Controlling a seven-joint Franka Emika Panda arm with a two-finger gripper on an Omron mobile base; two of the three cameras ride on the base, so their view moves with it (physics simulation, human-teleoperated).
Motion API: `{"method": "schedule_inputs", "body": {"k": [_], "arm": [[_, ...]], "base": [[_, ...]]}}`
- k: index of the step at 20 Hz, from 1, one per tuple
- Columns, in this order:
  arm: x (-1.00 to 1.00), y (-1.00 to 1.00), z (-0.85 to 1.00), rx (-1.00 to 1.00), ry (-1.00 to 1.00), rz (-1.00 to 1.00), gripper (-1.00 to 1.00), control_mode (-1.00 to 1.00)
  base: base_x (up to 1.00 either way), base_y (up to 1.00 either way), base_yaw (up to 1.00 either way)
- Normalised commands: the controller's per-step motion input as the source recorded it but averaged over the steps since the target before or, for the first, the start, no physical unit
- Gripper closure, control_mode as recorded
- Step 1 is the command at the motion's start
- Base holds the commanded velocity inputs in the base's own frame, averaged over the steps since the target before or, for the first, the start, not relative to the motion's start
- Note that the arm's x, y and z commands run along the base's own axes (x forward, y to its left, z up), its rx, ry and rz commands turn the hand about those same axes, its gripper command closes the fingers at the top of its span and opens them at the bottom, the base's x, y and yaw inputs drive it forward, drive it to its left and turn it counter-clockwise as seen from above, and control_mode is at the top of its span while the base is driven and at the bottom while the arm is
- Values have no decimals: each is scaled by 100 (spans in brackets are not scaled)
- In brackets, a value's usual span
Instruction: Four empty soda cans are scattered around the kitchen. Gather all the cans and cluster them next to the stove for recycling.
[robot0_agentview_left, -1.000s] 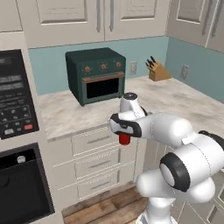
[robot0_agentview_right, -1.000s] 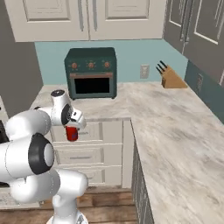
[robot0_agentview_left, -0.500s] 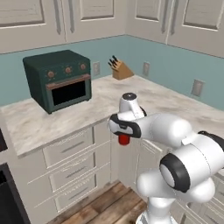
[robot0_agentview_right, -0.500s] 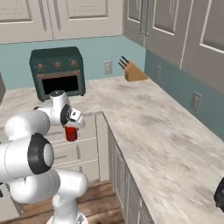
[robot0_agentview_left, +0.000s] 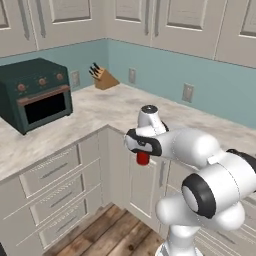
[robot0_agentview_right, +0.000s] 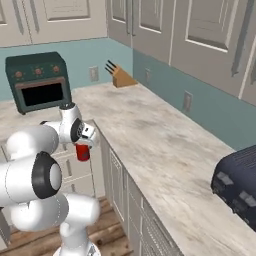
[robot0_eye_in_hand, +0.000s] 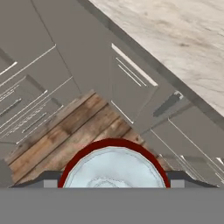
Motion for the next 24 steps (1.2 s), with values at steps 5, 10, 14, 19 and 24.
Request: {"method": "schedule_inputs", "body": {"k": [5, 10, 14, 19, 24], "arm": [[0, 0, 0, 0, 0, 0, 100, 100], [0, 0, 0, 0, 0, 0, 100, 100], [0, 0, 0, 0, 0, 0, 100, 100], [0, 0, 0, 0, 0, 0, 100, 100], [0, 0, 0, 0, 0, 0, 100, 100]], "base": [[-52, 0, -33], [-34, -2, -38], [-23, 0, -42], [-30, -6, -38], [-43, -42, -25]]}}
